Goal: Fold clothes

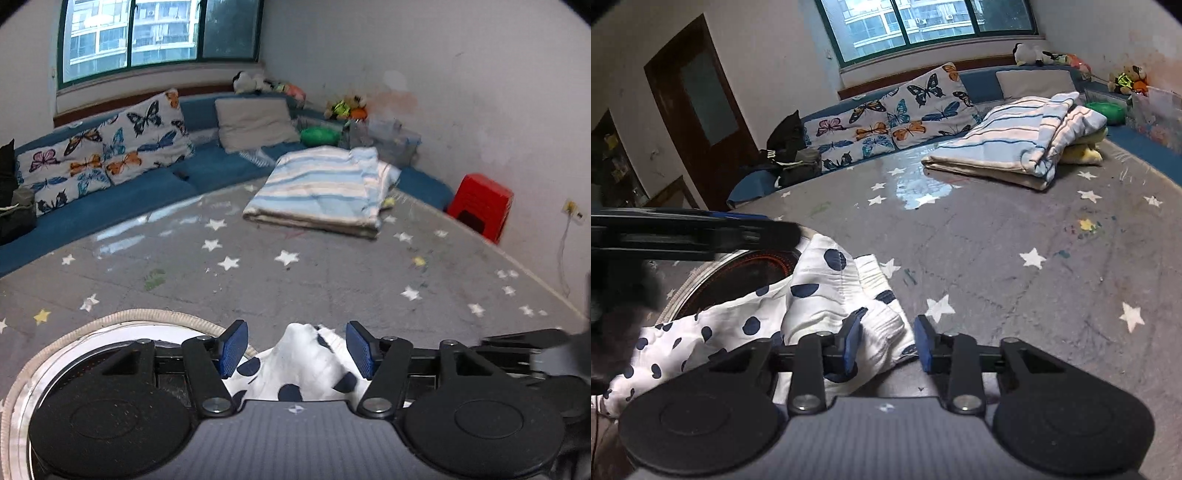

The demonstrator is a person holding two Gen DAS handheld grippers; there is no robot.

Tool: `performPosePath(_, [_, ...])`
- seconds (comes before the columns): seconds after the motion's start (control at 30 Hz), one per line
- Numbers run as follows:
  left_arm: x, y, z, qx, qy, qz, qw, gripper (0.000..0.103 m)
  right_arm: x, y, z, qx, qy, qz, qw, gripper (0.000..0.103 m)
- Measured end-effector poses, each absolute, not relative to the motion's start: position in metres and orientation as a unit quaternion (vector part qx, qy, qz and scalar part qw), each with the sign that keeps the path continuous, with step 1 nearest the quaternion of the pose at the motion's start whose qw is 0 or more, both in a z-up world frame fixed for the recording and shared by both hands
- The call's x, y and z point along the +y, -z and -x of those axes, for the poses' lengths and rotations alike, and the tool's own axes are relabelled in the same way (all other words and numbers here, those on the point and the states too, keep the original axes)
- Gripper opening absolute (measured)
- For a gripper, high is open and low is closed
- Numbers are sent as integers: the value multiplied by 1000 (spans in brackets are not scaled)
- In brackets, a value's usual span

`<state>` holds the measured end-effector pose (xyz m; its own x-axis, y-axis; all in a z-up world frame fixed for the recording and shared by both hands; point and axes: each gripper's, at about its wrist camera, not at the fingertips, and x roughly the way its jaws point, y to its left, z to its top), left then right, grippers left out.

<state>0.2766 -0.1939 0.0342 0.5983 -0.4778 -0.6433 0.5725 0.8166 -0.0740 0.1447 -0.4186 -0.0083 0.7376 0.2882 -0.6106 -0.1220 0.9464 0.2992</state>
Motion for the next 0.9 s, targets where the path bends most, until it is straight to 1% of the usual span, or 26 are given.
performPosePath(0.1, [-198,-25,-284,348,312,-77,881,59,-420,8,-142,339,-109,-123,926,18])
performPosePath(0.17, [-198,-22,-286,350,333,-72,873,48,-419,8,-140,337,-108,-120,928,17])
performPosePath(0.23, [-201,-19,-286,348,345,-79,868,47,-417,7,-137,327,-106,-110,932,16])
performPosePath(0.27, [-203,-18,-286,347,348,-84,867,39,-416,6,-135,322,-104,-105,935,16])
performPosePath(0.3, [-205,-17,-286,346,351,-86,866,33,-415,5,-134,316,-102,-100,938,16])
performPosePath(0.33, [-206,-16,-287,346,355,-86,864,21,-415,4,-133,310,-99,-97,941,16])
performPosePath(0.37, [-207,-16,-287,344,357,-83,865,13,-415,3,-132,305,-96,-96,943,16])
performPosePath(0.47, [-206,-18,-287,325,363,-70,871,8,-418,3,-131,301,-89,-107,943,16])
performPosePath(0.57, [-203,-17,-292,319,362,-48,875,8,-420,6,-132,312,-84,-115,939,16])
performPosePath(0.6, [-202,-16,-293,319,360,-41,876,8,-419,8,-133,318,-83,-113,937,17])
performPosePath(0.67, [-202,-13,-296,327,354,-44,875,9,-418,12,-134,327,-85,-109,935,23])
performPosePath(0.7, [-202,-11,-298,333,352,-50,873,9,-418,12,-134,326,-83,-107,936,23])
performPosePath(0.8, [-189,-19,-298,326,370,-21,869,13,-419,9,-133,320,-77,-106,938,23])
performPosePath(0.87, [-181,-27,-298,327,378,4,866,25,-420,7,-133,319,-77,-106,939,23])
performPosePath(0.9, [-180,-29,-297,324,383,2,865,29,-420,7,-133,319,-77,-107,939,23])
